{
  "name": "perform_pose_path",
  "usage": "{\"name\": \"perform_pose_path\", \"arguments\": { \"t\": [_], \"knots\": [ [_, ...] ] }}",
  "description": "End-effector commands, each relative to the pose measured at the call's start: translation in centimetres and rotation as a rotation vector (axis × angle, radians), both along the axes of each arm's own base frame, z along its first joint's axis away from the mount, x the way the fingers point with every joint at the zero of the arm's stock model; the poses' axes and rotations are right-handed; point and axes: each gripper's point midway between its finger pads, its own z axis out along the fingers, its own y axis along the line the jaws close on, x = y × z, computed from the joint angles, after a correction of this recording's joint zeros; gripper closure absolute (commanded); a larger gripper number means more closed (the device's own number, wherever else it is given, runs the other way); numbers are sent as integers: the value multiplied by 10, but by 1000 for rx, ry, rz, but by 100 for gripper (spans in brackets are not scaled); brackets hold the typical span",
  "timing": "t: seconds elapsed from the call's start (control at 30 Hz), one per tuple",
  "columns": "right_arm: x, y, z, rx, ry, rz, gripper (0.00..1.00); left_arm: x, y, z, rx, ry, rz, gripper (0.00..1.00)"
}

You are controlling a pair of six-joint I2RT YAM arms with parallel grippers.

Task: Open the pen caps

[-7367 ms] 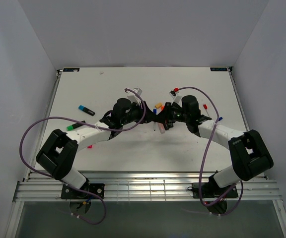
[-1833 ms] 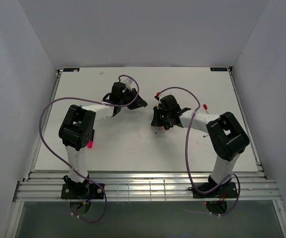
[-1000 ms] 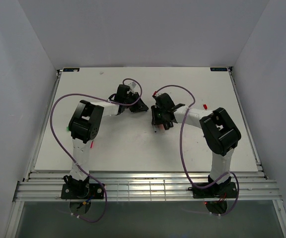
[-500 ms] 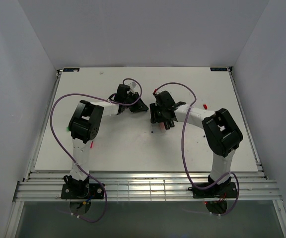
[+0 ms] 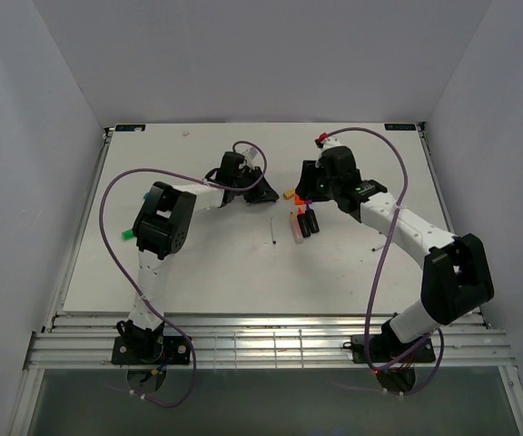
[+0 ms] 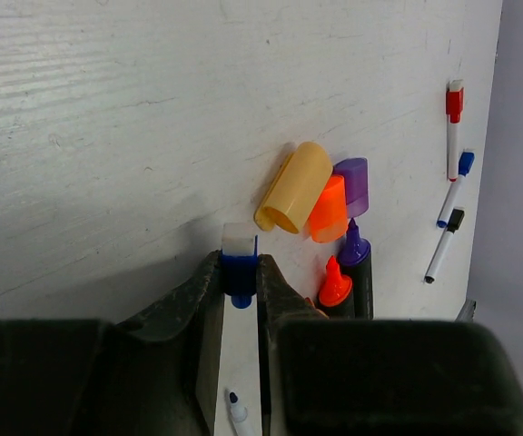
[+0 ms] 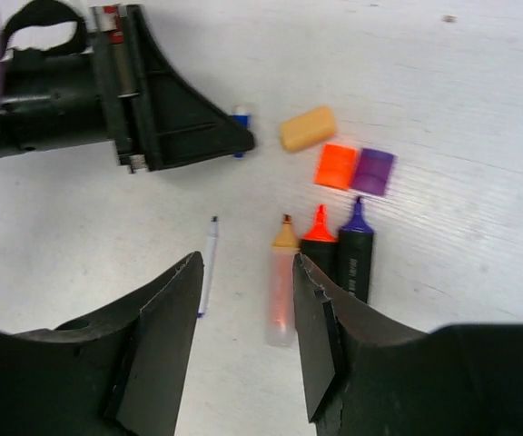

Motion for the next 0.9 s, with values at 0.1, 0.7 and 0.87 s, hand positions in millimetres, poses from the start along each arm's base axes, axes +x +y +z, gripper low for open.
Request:
{"name": "perform_pose_path", "arguments": {
  "t": [0.1,0.7,0.87],
  "knots": [
    [-1,-55,-6,1,11,-116,49,2,-5,3,5,1,-18,73],
    [-15,-102,-35,-5,67,-194,49,1,5,-8,69,19,8,54],
    [-20,-105,-34,2,63,-199,49,6,12,-6,183,26,36,53]
  ]
}}
